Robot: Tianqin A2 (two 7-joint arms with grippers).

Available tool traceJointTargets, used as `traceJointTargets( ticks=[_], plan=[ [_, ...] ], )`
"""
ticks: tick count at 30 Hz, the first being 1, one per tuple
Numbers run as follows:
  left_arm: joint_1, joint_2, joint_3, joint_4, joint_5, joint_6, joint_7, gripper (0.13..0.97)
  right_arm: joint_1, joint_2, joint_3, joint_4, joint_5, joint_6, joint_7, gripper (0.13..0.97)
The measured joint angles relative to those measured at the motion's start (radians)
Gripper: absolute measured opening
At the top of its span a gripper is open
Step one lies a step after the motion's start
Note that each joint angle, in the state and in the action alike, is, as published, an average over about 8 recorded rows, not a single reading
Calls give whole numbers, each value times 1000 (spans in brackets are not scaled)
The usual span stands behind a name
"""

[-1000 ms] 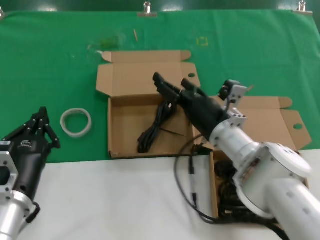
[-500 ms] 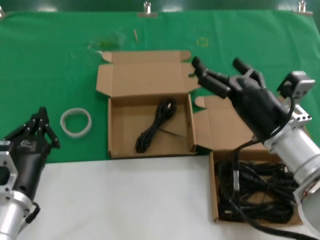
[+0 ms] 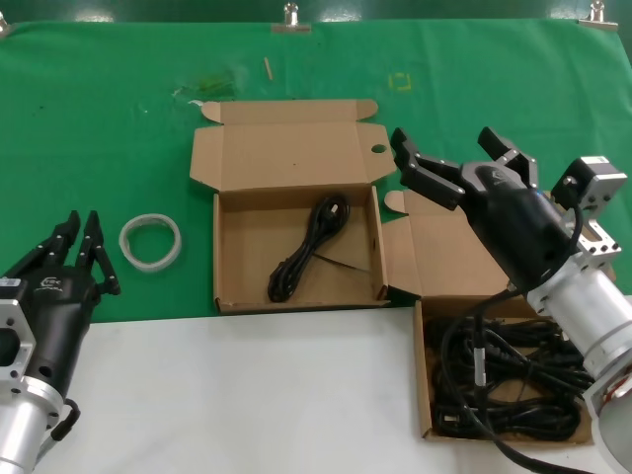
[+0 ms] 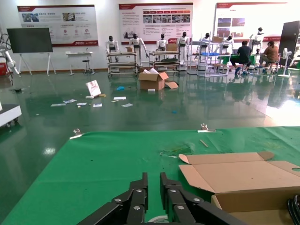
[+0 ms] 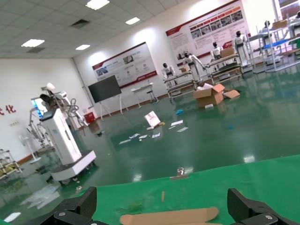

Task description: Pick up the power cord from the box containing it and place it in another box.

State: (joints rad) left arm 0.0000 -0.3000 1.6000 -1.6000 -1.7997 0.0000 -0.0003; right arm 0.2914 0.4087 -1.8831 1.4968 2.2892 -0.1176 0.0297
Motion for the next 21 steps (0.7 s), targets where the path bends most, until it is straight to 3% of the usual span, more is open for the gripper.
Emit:
traceJointTargets(
  ticks=[11, 21],
  plan=[
    [0, 0, 0, 0, 0, 0, 0, 285, -50, -19, 48, 18, -84, 20, -5, 966],
    [0, 0, 0, 0, 0, 0, 0, 484, -95, -36, 93, 34, -160, 38, -10, 956]
  ],
)
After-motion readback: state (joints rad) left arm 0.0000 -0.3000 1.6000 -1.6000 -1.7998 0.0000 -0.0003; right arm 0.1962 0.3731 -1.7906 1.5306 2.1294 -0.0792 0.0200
